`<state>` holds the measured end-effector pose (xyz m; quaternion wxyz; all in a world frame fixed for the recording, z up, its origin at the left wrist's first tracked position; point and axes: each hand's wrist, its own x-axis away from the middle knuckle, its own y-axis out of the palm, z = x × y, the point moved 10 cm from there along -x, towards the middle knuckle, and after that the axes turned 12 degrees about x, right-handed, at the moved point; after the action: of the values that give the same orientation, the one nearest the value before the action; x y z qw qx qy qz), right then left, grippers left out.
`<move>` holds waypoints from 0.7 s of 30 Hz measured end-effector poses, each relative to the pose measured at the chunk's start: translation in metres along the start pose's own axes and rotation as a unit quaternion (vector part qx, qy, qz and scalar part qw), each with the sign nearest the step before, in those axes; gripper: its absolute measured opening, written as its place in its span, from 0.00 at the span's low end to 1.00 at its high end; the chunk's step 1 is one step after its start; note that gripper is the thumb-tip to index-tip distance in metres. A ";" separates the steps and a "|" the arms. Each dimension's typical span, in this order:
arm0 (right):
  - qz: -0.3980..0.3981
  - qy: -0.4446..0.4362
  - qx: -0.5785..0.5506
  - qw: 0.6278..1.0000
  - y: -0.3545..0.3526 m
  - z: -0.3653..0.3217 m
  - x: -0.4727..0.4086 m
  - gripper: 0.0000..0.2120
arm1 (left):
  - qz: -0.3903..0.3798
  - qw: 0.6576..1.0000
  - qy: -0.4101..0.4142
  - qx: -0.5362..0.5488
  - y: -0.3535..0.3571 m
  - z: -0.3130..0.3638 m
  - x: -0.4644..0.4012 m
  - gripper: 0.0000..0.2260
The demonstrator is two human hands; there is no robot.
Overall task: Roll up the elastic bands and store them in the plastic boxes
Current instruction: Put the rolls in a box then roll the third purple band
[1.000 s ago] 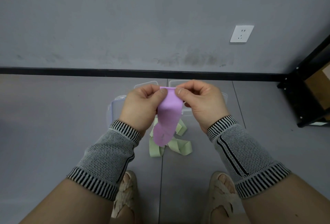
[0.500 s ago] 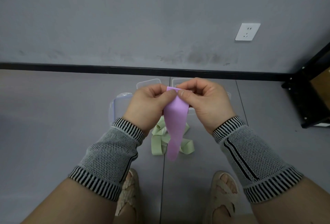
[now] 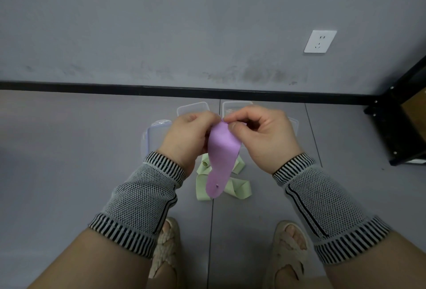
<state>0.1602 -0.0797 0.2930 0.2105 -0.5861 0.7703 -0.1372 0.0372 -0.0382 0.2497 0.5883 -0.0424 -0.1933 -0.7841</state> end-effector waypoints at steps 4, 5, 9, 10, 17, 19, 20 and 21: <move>0.009 -0.004 0.008 1.000 -0.003 -0.001 -0.001 0.15 | -0.033 0.999 0.020 -0.027 0.004 0.001 0.001 0.12; 0.006 0.001 -0.002 1.000 -0.003 0.000 -0.001 0.15 | -0.037 0.999 0.024 -0.027 0.004 0.001 0.001 0.11; 0.003 0.023 -0.057 0.998 -0.003 0.003 -0.001 0.15 | -0.043 0.997 0.053 -0.032 0.006 0.006 0.001 0.09; 0.007 0.027 -0.066 0.997 -0.004 0.003 -0.001 0.15 | -0.044 0.997 0.059 -0.032 0.007 0.008 0.001 0.09; 0.018 0.047 -0.115 0.992 -0.005 0.007 -0.003 0.07 | -0.047 0.995 0.080 -0.033 0.008 0.013 0.002 0.08; 0.018 0.049 -0.111 0.992 -0.004 0.009 -0.004 0.07 | -0.049 0.995 0.085 -0.034 0.009 0.013 0.002 0.08; 0.017 0.056 -0.115 0.992 -0.003 0.011 -0.004 0.06 | -0.050 0.994 0.087 -0.036 0.009 0.013 0.002 0.08; 0.016 0.063 -0.118 0.991 -0.002 0.014 -0.004 0.06 | -0.050 0.994 0.088 -0.037 0.010 0.013 0.002 0.08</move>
<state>0.1700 -0.0756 0.2829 0.0936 -0.5848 0.8019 -0.0787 0.0436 -0.0377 0.2646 0.5611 0.0151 -0.1135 -0.8198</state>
